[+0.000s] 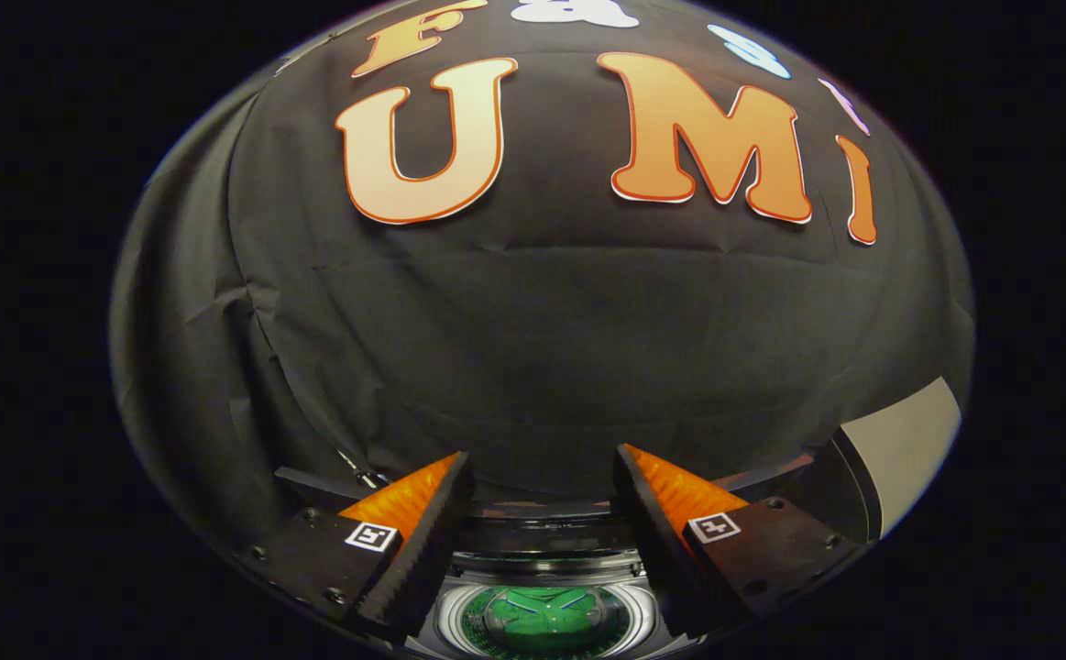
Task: Put the clothes into the washing machine and then close the washing machine lid.
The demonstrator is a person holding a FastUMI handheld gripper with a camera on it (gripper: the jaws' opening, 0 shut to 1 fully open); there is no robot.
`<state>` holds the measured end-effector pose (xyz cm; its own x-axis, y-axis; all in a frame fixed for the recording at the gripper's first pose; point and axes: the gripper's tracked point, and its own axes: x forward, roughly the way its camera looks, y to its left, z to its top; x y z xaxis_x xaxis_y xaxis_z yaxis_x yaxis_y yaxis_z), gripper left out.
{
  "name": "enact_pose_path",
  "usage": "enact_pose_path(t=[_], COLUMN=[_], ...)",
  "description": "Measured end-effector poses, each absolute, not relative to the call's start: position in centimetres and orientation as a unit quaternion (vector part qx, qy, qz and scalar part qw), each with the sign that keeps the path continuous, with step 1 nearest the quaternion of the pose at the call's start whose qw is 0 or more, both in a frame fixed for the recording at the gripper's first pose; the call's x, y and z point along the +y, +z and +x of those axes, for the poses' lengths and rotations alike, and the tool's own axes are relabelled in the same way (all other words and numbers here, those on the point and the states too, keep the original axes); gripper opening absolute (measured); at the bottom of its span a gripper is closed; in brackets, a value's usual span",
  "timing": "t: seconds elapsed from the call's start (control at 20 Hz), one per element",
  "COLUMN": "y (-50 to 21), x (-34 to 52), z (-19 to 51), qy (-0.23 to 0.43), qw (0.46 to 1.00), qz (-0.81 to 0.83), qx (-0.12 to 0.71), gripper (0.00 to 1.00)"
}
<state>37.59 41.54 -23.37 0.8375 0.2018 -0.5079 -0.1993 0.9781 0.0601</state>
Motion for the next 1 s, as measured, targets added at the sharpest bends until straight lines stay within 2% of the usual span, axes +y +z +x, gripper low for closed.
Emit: enact_pose_path(t=[1.0], y=[-24.8], x=[40.3], z=[27.8], qy=[0.117], qw=[0.965], qz=[0.006], qx=[0.233], gripper=[0.99])
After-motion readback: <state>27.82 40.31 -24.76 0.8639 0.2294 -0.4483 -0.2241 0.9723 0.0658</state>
